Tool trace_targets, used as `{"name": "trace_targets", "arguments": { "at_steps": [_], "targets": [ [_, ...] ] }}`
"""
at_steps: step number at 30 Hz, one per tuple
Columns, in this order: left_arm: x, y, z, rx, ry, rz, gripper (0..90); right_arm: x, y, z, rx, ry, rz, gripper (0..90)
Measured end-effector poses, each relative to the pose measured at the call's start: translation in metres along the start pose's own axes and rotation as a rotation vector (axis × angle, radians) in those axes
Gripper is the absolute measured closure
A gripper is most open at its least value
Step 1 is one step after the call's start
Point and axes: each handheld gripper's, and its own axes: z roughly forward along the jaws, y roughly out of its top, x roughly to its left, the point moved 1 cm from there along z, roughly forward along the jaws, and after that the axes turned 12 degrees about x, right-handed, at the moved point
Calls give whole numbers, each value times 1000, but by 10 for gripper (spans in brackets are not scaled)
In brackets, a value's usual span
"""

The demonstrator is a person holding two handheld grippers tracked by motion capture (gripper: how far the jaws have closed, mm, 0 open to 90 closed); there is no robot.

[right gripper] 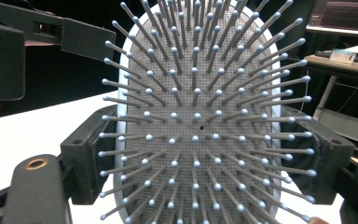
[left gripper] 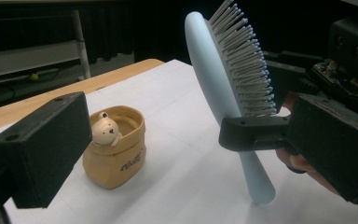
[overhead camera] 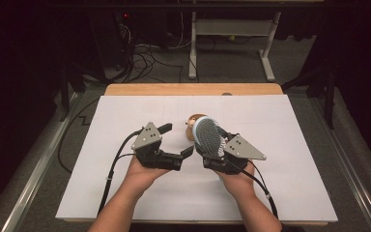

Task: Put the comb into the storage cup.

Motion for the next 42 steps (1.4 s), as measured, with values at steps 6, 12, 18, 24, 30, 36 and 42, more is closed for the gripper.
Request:
{"name": "trace_targets", "arguments": {
  "at_steps": [6, 12, 18, 24, 30, 36, 42],
  "targets": [
    [-3, 5, 0, -7, -2, 6, 10, 2, 0, 1, -2, 2, -11, 209],
    [-4, 7, 3, -8, -5, -1, 11, 3, 0, 1, -2, 3, -13, 209],
    [-7, 9, 7, -10, -10, 5, 11, 5, 1, 2, -5, 6, -15, 209],
    [-8, 13, 11, -11, -14, 10, 13, 7, 1, 3, -3, 9, -24, 209],
    [-8, 15, 15, -9, -18, 4, 16, 9, 1, 4, -5, 11, -25, 209],
    [-7, 18, 18, -14, -21, -4, 27, 11, 1, 4, -7, 16, -28, 209],
    [-7, 19, 18, -17, -17, -7, 46, 13, 3, 4, -13, 21, -29, 209]
  ]
}}
